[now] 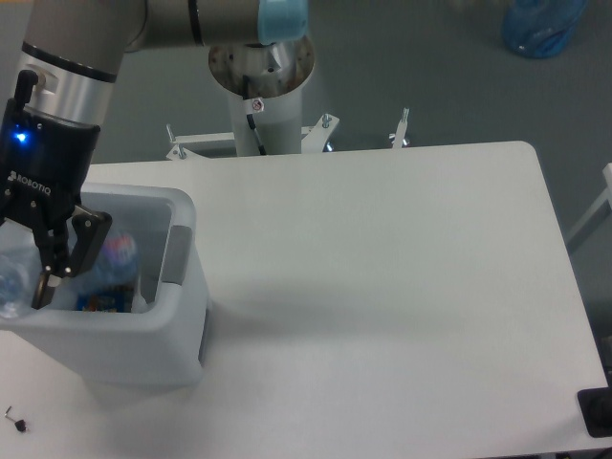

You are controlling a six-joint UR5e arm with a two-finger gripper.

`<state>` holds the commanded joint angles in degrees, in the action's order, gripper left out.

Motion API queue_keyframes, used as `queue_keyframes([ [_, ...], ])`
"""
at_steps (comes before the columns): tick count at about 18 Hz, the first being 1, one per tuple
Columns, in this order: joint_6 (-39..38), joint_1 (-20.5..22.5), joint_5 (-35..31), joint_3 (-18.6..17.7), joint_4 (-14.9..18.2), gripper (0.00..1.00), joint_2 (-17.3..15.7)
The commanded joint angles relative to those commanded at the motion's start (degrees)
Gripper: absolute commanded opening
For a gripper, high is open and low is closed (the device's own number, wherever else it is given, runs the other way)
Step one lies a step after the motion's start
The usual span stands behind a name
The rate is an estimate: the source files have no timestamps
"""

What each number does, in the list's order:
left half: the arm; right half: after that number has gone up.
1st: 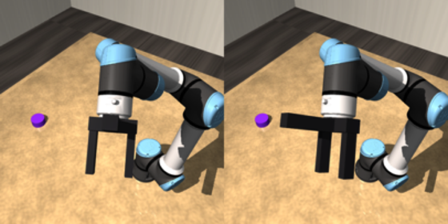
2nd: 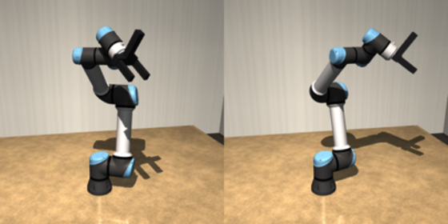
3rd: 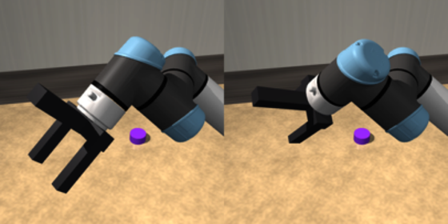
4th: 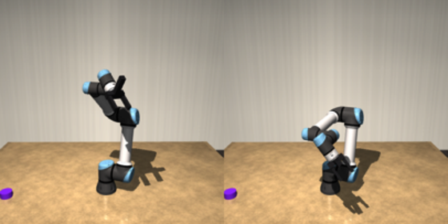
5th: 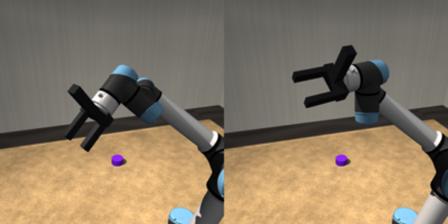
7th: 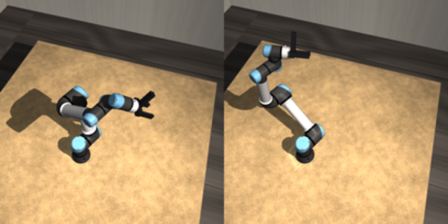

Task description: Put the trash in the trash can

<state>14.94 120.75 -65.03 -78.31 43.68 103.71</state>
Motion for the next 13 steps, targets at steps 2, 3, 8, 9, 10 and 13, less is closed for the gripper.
queue_keyframes([
  [2, -0.27, 2.2, -0.09, -1.13, 0.35, 1.0, -0.61],
  [3, -0.18, 3.25, -0.27, -2.36, 0.35, 1.0, -1.66],
  [8, 7.0, 12.03, -5.78, -8.86, 0.7, 1.0, -4.04],
  [9, 10.77, 13.01, -8.5, -10.36, 0.88, 1.0, -4.13],
  [10, 15.25, 14.23, -12.27, -11.85, 1.23, 1.0, -4.13],
  [13, 27.83, 16.79, -24.84, -15.9, 2.02, 1.0, -4.3],
])
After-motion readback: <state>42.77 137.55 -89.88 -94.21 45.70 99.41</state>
